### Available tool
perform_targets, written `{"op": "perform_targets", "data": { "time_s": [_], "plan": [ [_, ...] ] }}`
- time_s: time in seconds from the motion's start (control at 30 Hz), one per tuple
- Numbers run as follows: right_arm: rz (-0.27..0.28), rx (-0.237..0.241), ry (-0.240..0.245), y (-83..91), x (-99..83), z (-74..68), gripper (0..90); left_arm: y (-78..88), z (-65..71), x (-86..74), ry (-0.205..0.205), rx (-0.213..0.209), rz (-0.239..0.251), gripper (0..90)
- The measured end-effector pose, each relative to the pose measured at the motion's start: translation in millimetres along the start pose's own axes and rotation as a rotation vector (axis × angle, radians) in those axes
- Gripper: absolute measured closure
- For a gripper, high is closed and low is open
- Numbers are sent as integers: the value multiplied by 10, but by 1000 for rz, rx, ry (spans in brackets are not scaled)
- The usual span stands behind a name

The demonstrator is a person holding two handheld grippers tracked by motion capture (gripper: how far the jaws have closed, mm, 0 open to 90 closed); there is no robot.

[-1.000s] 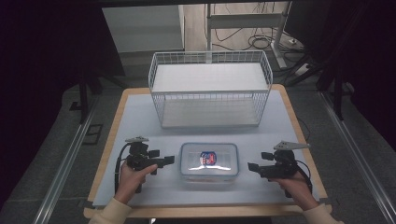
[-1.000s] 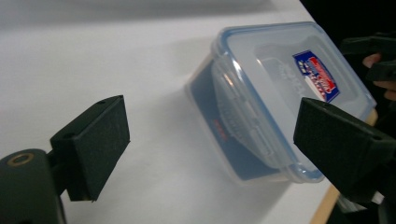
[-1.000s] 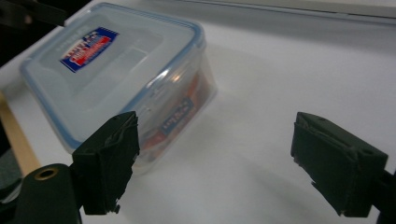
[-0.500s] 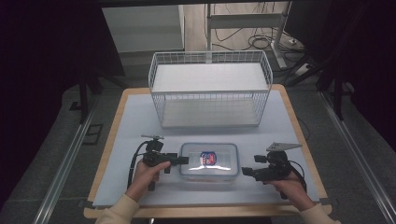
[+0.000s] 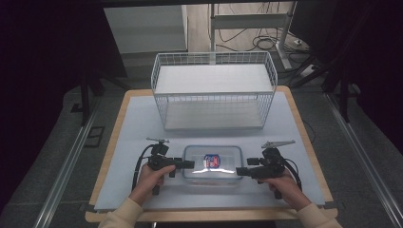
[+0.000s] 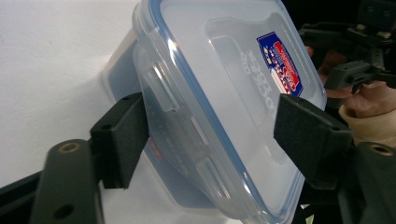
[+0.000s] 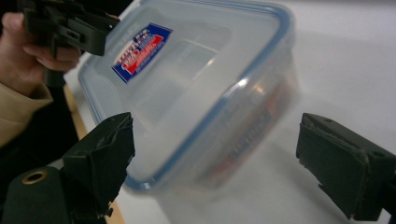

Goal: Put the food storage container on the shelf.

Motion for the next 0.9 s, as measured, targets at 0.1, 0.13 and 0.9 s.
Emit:
{"op": "perform_targets", "data": {
  "time_s": [0.1, 0.13, 0.9],
  "plan": [
    [-5, 25, -38, -91, 28, 11, 121, 9, -7, -5, 5, -6, -1, 305],
    [-12, 14, -50, -126, 32, 25, 130, 10, -10, -6, 7, -7, -1, 311],
    [35, 53, -120, 6, 44, -36, 413, 124, 46, -95, 2, -8, 70, 397]
  ]
}}
Point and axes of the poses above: each handheld gripper's, and its own axes: y roughly backward along the jaws, x roughly out of its top, z roughly to its right, the point moved 6 cm from there along -y, roughly forward along the jaws, and after that the axes turned 14 degrees about x, right-handed, at the moved point
